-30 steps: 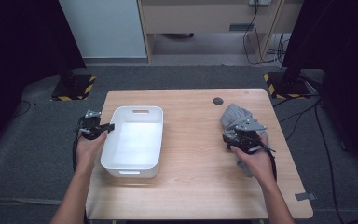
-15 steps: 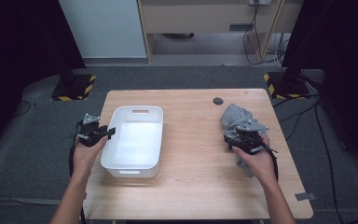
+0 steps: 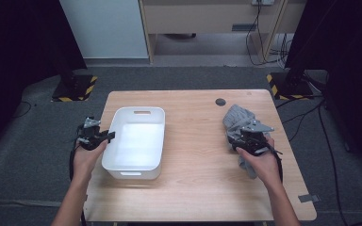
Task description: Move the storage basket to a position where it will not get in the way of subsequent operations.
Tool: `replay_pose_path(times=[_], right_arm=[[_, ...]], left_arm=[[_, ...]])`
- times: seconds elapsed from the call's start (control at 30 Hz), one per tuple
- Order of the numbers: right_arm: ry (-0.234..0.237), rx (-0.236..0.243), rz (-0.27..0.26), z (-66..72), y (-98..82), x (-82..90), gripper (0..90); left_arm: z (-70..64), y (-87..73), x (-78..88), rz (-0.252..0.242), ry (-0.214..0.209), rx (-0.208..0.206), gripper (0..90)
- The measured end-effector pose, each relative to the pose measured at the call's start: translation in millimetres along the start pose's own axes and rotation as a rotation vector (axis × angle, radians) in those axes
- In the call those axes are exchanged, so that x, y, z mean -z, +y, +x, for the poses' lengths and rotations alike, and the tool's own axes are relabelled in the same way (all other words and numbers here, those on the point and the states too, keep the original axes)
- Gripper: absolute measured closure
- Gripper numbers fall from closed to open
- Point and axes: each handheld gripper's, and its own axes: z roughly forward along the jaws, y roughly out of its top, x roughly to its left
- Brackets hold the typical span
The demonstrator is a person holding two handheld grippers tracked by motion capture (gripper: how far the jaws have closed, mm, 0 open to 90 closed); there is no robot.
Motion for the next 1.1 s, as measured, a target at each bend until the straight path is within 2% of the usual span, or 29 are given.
replay_pose_path(times=[0.13, 0.27, 0.37, 0.63, 1.1], right_arm=[[0.0, 0.001, 0.001, -0.6, -0.4, -0.3, 38.4], [0.001, -0.001, -0.001, -0.3, 0.1, 0.3, 38.4], [0.001, -0.002, -0.002, -0.7, 0.1, 0.6, 38.4], [0.007, -0.008, -0.006, -0.4, 1.2, 1.4, 38.4], [0.003, -0.017, -0.006, -2.6, 0.5, 2.1, 38.1]], left_arm=[[-0.1, -1.2, 0.8, 0.009, -0.012, 0.002, 73.3], [1.2, -1.9, -1.3, 0.02, -0.007, -0.006, 74.6], [3.4, -2.8, -3.1, 0.014, -0.023, 0.011, 76.5], [2.6, -2.1, -2.7, 0.023, -0.009, 0.011, 77.9], [19.0, -4.8, 4.3, 0.019, -0.004, 0.044, 78.8]])
